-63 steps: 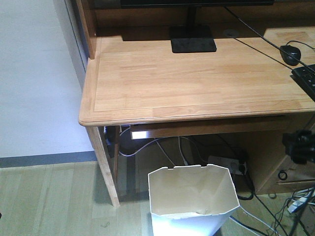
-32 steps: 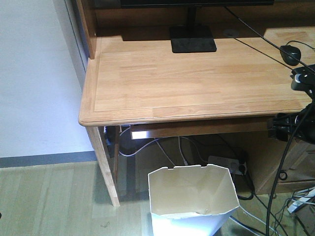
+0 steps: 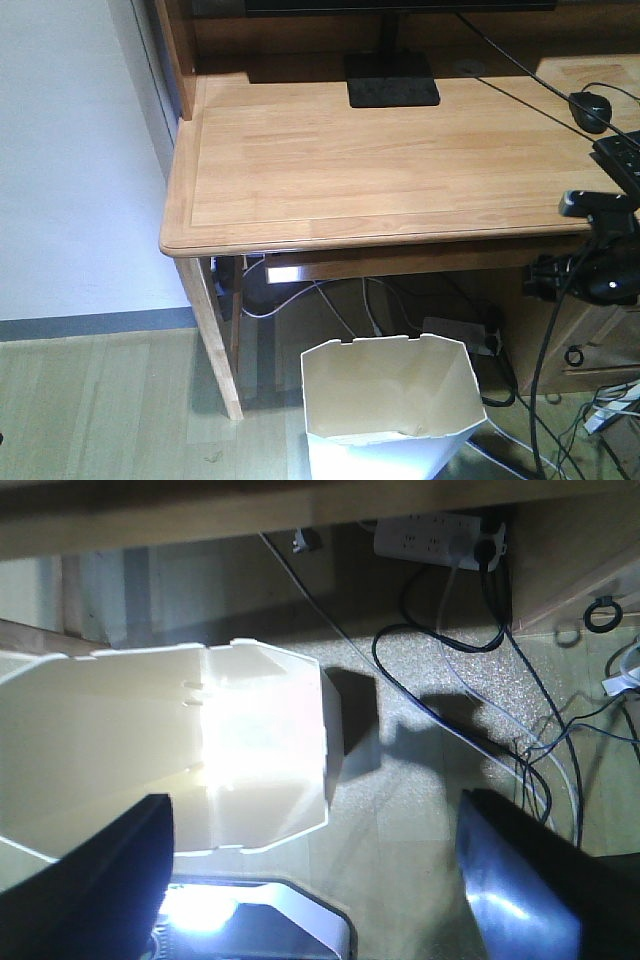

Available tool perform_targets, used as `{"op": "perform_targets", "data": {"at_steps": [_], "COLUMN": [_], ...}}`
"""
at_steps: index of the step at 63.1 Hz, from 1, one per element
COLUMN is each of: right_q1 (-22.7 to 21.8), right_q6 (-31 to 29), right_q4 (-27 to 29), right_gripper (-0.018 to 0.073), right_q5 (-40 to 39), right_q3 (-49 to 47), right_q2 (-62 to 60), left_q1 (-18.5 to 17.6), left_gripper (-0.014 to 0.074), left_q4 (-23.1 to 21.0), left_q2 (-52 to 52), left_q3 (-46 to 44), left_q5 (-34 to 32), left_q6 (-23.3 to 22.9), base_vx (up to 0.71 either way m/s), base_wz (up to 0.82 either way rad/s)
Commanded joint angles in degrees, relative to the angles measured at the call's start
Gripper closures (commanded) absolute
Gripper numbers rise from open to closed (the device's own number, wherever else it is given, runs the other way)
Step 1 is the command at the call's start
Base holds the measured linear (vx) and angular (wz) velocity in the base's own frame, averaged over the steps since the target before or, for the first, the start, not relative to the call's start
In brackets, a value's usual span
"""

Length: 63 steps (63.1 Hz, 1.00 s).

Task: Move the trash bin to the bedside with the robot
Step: 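Reach the right gripper down toward the rim of the white trash bin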

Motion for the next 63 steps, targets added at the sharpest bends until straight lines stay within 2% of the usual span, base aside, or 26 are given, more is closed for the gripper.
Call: {"op": "perform_targets", "data": {"at_steps": [1, 12, 20, 28, 40, 47, 63], "right_q1": [-0.3, -0.3, -0.3, -0.2, 0.5, 2.8, 8.3], "right_q6": [-7.6, -18.0, -25.5, -30.1, -32.0, -34.1, -33.7], "right_q4": [5.6, 13.6, 19.6, 25.0, 27.2, 27.3, 27.5], "right_gripper": [0.0002, -0.0015, -0.0052, -0.0059, -0.0050, -0.0045, -0.0039], "right_q5": [-3.7, -6.7, -5.4, -5.6, -5.8, -6.2, -9.2], "right_q3": [-1.3, -1.4, -3.6, -6.5, -10.5, -12.6, -18.4], "right_q2": [2.4, 10.5, 16.2, 21.5, 30.3, 34.5, 41.5], "left_q1": [-0.2, -0.2, -0.2, -0.2, -0.2, -0.2, -0.2], "left_gripper": [0.0603, 0.0603, 0.0603, 0.0603, 0.0603, 0.0603, 0.0603], "left_q4": [-0.1, -0.1, -0.1, -0.1, -0.1, -0.1, -0.1], "left_q2": [-0.8, -0.8, -0.8, -0.8, -0.8, -0.8, -0.8], "left_q3": [0.2, 0.2, 0.2, 0.2, 0.2, 0.2, 0.2], "left_q5": [-3.8, -3.8, -3.8, -3.8, -3.8, -3.8, -3.8], "left_q6": [-0.2, -0.2, -0.2, -0.2, -0.2, -0.2, -0.2], "base_vx": [0.00, 0.00, 0.00, 0.00, 0.00, 0.00, 0.00], "base_wz": [0.00, 0.00, 0.00, 0.00, 0.00, 0.00, 0.00]}}
